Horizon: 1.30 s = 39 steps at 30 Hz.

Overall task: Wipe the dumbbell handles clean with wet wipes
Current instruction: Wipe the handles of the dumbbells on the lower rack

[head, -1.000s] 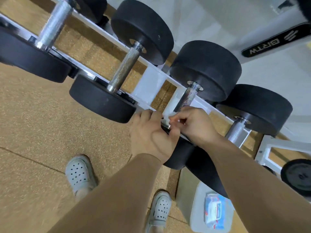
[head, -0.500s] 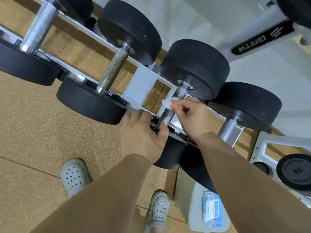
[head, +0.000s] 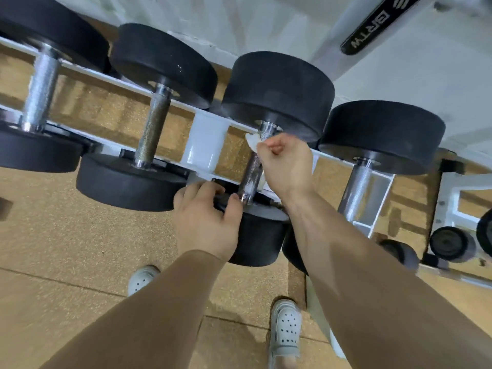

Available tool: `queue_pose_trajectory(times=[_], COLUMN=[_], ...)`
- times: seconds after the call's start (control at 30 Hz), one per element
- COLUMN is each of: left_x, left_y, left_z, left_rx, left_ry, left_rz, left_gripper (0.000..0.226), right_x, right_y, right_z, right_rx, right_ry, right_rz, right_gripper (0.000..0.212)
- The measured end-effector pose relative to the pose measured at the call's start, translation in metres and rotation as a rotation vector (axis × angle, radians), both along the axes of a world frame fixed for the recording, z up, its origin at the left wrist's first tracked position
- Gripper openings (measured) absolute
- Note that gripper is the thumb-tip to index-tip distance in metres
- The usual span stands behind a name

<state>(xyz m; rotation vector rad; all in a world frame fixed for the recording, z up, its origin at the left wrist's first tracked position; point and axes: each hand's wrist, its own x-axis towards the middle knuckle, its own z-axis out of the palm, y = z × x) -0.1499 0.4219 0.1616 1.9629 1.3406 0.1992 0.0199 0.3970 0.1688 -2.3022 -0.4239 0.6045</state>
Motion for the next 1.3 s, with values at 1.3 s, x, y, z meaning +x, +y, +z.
queue_pose_trajectory(times=[1.3], left_x=[0.001], left_y=[0.002], left_z=[0.005], left_rx=[-0.082], left_ry=[-0.085], left_rz=[0.042], left_gripper=[0.038], right_x=[0.017], right_y=[-0.016], right_z=[-0.014], right_rx=[0.309], right_ry=[0.663], right_rz=[-0.214], right_gripper=[0.020])
